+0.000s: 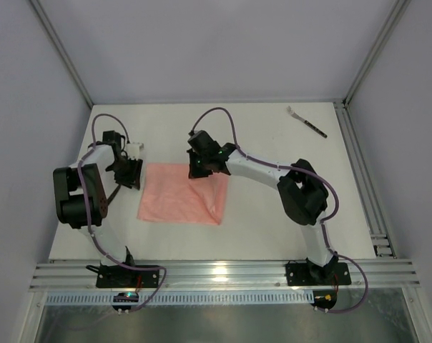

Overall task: Fold the napkin into a case and place the utensils inside
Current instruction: Fold the square-folded napkin at the center of the board.

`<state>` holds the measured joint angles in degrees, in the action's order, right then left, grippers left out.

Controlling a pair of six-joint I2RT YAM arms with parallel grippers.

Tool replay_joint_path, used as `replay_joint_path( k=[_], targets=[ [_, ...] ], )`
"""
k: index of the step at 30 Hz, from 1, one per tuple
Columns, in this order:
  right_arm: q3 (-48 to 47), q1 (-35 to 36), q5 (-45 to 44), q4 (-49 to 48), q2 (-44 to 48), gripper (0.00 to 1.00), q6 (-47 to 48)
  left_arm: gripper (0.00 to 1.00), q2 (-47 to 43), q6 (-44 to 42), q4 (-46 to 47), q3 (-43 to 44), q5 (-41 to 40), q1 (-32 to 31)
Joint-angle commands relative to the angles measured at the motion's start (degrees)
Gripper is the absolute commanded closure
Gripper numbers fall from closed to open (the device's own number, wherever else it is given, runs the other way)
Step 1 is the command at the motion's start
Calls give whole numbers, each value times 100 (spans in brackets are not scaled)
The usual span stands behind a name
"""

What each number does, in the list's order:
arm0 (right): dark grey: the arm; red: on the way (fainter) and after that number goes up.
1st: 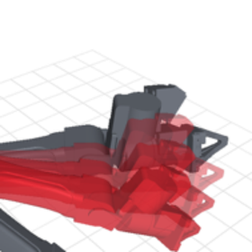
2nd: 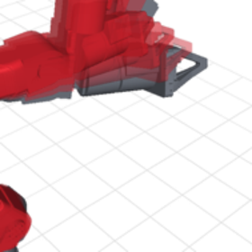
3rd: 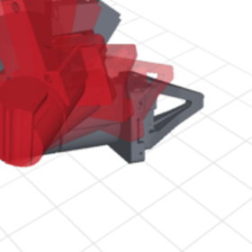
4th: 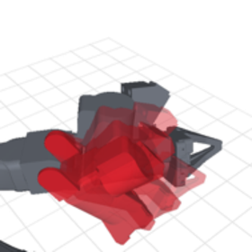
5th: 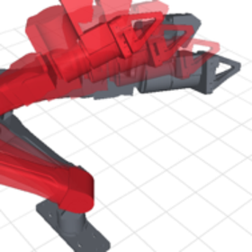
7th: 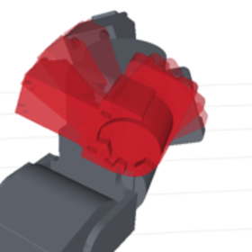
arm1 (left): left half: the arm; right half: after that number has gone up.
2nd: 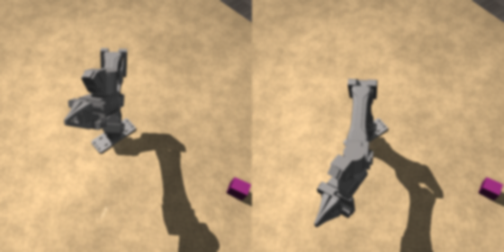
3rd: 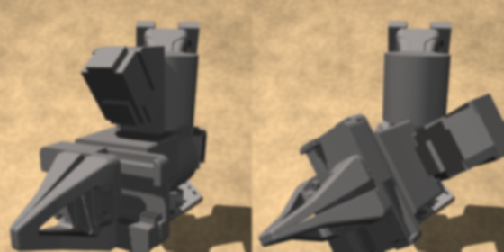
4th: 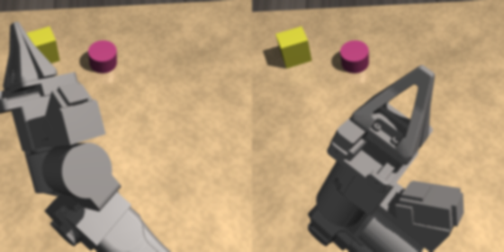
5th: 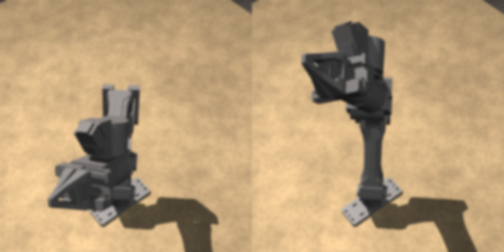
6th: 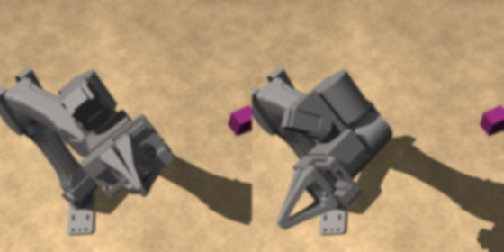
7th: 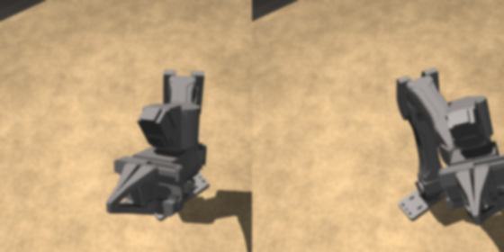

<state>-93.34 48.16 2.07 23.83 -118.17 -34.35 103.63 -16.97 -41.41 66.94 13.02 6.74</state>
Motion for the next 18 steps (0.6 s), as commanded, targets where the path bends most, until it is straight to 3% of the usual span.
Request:
replay_joint_path(
  k=[1,8,10,14,18],
  targets=[
    [-97,-26,-171,-204,145,96,-81,59,16,-122,-236,-31,226,29],
    [850,-360,-408,-379,812,96,-28,60,403,-78,-429,47,685,-155],
    [1010,-491,-444,-406,1085,96,-2,63,499,-69,-412,74,588,-374],
    [1011,-518,-558,-283,1305,96,183,79,702,27,-359,83,631,-613],
    [739,-334,-304,-406,1095,96,34,86,842,98,-342,135,851,-613]
  ],
)
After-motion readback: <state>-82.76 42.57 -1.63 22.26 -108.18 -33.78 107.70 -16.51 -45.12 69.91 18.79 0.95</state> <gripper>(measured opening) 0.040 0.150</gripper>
